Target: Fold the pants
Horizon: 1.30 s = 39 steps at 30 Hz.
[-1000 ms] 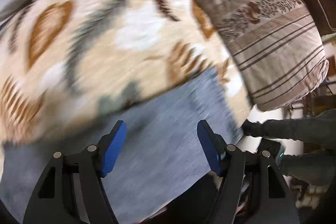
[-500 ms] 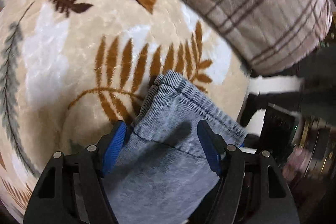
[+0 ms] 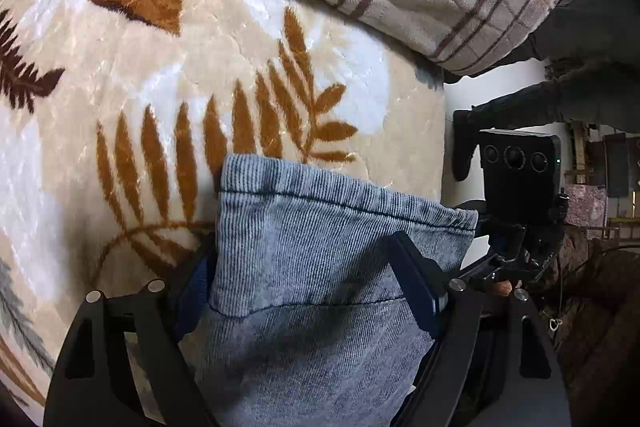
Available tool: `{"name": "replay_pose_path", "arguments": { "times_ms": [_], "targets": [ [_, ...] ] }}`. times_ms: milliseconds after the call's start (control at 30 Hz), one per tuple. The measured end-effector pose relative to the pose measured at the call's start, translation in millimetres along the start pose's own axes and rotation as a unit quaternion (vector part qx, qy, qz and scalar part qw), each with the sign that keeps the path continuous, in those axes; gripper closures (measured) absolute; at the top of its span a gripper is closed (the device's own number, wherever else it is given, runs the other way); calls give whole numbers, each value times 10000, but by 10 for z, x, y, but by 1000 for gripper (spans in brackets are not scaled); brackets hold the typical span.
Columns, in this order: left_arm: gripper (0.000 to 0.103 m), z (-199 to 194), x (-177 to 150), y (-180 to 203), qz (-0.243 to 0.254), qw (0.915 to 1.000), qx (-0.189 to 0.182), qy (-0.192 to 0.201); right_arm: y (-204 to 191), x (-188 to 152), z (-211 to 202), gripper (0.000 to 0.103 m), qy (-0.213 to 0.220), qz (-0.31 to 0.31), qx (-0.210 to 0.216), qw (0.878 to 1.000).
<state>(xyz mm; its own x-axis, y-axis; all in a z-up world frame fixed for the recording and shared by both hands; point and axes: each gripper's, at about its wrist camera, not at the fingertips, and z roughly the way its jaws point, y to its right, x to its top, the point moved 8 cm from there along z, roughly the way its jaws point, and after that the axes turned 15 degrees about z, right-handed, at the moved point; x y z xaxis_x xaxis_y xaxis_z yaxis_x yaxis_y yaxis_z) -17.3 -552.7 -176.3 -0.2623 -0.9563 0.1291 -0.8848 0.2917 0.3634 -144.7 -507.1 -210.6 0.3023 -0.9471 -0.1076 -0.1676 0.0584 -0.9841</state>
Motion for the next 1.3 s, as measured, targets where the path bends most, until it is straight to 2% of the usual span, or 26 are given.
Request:
{"name": "replay_pose_path", "arguments": {
  "times_ms": [100, 167, 200, 333, 367, 500, 667, 867, 1033, 1300],
  "targets": [
    [32, -48, 38, -12, -71, 9997, -56, 246, 32, 14, -28, 68, 19, 64, 13, 10000],
    [49, -106, 6, -37, 5, 9995, -27, 306, 43, 20, -42, 72, 21, 106, 10, 9999],
    [53, -106, -1, -26, 34, 9994, 20, 331, 46, 25, -52, 73, 22, 119, 22, 9999],
    [87, -132, -76, 18, -162, 9981, 22, 588, -12, 38, -33, 80, 82, 129, 39, 9999],
    [90, -144, -96, 14, -166, 9978, 38, 633, -18, 45, -31, 81, 98, 100, -2, 9999],
    [91, -278, -190, 5, -226, 9949, 301, 936, -90, 68, -10, 85, 165, -198, -422, 9988],
    [91, -596, -322, 13, -358, 9905, 414, 1258, -291, 31, -6, 85, 211, -595, -678, 9957],
    [91, -965, -465, 77, -456, 9847, 676, 1541, -660, -92, 35, 85, 237, -1333, -1019, 9855],
    [92, -1248, -675, 139, -632, 9777, 865, 1808, -950, -251, 119, 85, 218, -1782, -1104, 9775],
    [93, -1454, -1065, 214, -993, 9644, 1036, 2221, -1286, -537, 394, 86, 28, -2233, -1164, 9678]
  ]
}}
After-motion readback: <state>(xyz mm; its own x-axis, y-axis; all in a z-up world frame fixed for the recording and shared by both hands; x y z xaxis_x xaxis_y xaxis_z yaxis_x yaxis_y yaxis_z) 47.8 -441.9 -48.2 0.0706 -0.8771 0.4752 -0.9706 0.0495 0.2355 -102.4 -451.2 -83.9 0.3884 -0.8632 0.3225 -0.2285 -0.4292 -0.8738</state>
